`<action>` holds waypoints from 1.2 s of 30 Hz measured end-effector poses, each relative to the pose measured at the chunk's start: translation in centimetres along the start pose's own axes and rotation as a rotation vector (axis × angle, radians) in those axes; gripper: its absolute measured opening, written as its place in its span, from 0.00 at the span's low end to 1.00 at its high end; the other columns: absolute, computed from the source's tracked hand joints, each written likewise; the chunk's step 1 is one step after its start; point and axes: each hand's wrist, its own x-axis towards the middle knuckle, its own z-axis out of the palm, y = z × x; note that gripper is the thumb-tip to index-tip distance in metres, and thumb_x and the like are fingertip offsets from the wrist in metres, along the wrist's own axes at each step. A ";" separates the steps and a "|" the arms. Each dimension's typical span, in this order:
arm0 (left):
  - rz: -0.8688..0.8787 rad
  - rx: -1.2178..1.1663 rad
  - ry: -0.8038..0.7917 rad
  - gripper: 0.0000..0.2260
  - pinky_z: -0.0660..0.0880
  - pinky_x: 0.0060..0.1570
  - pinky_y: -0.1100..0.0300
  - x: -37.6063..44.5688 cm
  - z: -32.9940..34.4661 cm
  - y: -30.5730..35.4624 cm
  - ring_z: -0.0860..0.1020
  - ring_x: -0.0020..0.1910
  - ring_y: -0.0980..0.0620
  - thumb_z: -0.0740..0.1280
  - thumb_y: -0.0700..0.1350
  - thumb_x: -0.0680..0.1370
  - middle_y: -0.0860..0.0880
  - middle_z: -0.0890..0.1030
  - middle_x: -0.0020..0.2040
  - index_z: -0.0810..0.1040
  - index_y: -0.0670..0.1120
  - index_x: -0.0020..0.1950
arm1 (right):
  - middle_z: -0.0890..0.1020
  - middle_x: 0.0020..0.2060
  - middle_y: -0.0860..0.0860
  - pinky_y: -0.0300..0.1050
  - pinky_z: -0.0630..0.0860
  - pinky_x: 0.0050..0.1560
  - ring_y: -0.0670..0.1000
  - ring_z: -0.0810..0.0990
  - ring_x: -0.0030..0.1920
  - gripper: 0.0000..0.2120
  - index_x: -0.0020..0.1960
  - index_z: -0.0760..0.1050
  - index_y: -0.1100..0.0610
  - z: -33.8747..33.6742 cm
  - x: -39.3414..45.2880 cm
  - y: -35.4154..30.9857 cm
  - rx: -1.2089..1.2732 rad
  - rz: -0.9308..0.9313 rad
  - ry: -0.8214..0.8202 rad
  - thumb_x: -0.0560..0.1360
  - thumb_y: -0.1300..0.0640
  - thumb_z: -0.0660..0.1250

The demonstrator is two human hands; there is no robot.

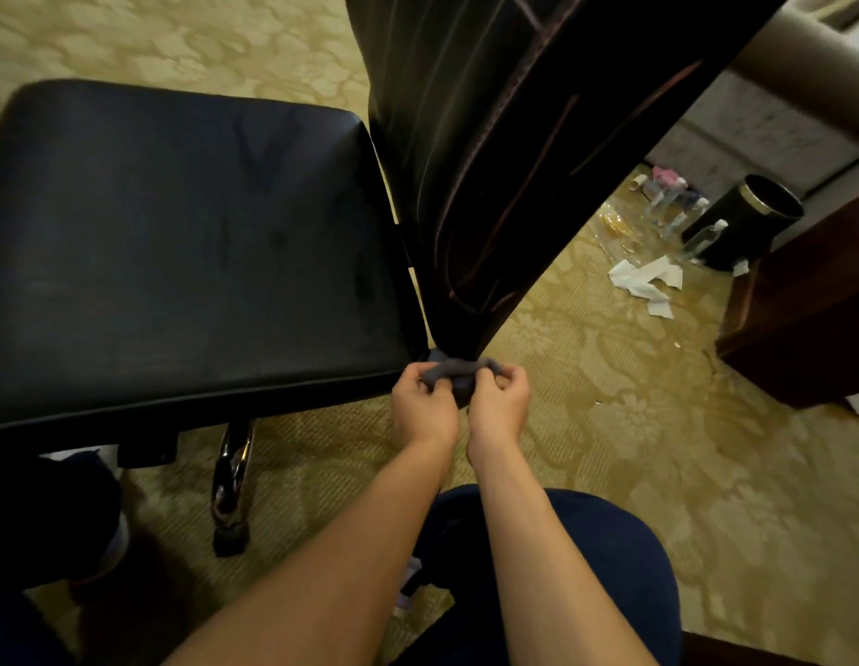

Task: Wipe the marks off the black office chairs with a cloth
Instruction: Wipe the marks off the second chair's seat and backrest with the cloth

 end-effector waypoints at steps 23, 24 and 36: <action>0.446 -0.050 0.063 0.05 0.77 0.40 0.69 -6.0 -0.7 5.7 0.81 0.41 0.63 0.70 0.40 0.77 0.55 0.83 0.41 0.81 0.49 0.51 | 0.83 0.45 0.55 0.44 0.78 0.47 0.50 0.83 0.46 0.03 0.48 0.76 0.50 -2.1 -2.3 -5.2 0.345 -0.365 -0.022 0.79 0.57 0.67; 0.445 -0.014 0.077 0.06 0.76 0.39 0.71 -5.7 -0.8 5.4 0.81 0.41 0.64 0.70 0.39 0.77 0.55 0.83 0.41 0.82 0.48 0.51 | 0.83 0.44 0.56 0.44 0.78 0.46 0.50 0.83 0.45 0.03 0.47 0.76 0.50 -1.8 -1.9 -4.7 0.329 -0.308 -0.015 0.79 0.57 0.66; 0.547 -0.056 0.119 0.04 0.80 0.44 0.63 -7.6 -0.3 9.2 0.82 0.41 0.62 0.68 0.43 0.79 0.55 0.84 0.39 0.82 0.50 0.49 | 0.81 0.41 0.48 0.39 0.77 0.42 0.44 0.80 0.42 0.03 0.51 0.75 0.54 -2.6 -4.5 -7.9 0.283 -0.546 0.091 0.81 0.55 0.64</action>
